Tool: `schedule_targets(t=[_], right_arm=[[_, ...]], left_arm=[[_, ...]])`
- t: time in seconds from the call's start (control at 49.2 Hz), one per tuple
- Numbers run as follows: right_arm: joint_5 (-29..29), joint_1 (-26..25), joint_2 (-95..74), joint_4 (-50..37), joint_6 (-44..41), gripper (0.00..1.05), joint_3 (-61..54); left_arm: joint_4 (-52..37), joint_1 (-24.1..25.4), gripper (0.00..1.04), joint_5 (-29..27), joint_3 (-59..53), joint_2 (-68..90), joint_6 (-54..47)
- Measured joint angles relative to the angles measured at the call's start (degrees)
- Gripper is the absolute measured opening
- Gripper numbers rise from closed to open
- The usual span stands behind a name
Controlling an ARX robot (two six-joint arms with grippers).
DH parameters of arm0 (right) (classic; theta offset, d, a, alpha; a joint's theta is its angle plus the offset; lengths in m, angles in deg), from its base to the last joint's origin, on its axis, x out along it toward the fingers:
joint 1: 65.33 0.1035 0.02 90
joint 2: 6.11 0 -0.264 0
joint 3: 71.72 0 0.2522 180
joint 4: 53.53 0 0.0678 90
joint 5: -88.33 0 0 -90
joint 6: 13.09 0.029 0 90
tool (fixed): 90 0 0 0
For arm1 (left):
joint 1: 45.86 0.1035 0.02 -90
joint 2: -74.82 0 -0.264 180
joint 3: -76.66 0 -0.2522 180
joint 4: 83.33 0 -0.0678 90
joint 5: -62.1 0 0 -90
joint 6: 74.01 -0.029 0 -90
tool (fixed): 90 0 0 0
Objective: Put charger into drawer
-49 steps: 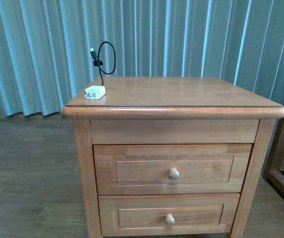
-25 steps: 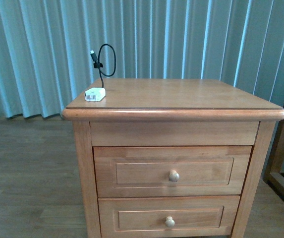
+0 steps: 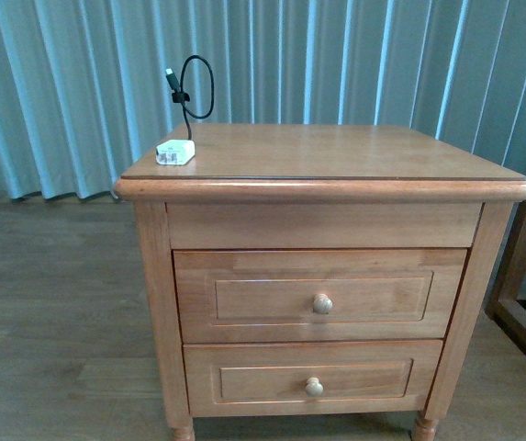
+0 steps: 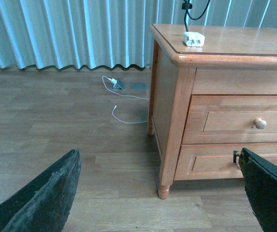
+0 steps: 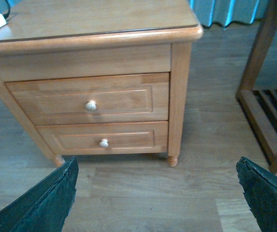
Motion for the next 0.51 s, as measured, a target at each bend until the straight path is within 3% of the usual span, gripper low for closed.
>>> schedule_targets(t=[0.264,0.508], right_arm=[[-1.3,10.0,-28.4,-14.0,2.8,0.97,7.4],[-2.7,13.9,-47.3,-20.6,4.9,0.97,15.9]], left_arm=[[0.0,0.0,0.99,0.0,0.0,0.0,0.0],[0.0,0.0,0.99,0.0,0.0,0.0,0.0]])
